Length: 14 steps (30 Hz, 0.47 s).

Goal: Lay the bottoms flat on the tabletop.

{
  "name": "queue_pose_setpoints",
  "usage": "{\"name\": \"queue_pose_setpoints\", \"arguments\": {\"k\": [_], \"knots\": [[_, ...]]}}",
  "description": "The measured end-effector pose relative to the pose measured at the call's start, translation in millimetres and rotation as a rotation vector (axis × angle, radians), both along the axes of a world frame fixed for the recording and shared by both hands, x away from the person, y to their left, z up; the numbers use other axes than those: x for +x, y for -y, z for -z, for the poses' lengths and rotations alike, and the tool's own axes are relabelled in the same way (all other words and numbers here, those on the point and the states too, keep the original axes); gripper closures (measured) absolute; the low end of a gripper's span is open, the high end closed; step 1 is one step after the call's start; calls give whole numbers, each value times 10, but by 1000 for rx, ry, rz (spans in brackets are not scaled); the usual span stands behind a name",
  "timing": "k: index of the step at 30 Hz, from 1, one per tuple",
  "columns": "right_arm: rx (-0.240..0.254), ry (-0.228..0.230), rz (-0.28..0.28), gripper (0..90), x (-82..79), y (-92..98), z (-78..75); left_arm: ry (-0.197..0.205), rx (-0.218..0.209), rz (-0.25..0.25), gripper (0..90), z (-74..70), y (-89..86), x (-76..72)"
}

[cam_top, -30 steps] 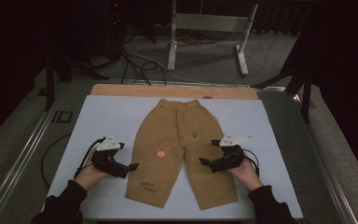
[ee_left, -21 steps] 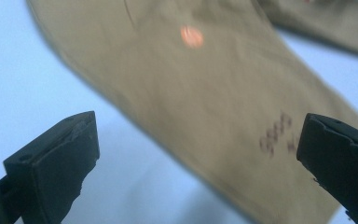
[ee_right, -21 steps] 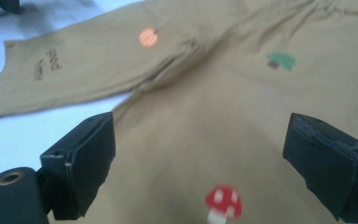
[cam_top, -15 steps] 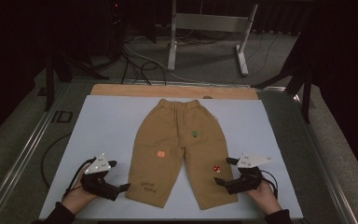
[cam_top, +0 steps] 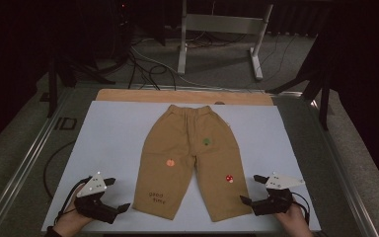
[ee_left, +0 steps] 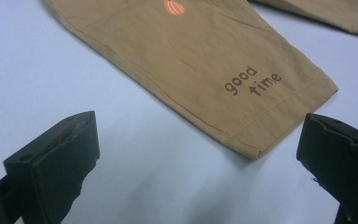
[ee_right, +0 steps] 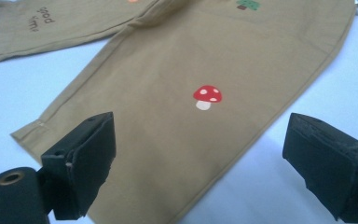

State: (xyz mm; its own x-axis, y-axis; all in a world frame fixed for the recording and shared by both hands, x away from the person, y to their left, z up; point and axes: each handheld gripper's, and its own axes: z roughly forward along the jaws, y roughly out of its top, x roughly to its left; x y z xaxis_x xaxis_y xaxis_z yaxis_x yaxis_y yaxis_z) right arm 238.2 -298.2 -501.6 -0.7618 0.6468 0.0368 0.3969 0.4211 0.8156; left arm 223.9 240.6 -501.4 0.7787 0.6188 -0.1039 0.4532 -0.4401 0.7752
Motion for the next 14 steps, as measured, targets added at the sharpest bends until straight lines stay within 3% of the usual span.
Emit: {"name": "queue_pose_setpoints", "arguments": {"k": [5, 10, 14], "knots": [[-12, 17, 11, 112, 28, 13, 17, 5, -17, 1, 4, 7, 0, 9], [14, 3, 24, 113, 39, 44, 19, 8, -23, 0, 4, 8, -12, 7], [3, 6, 21, 114, 37, 39, 14, 18, -31, -6, 4, -17, -18, -2]]}}
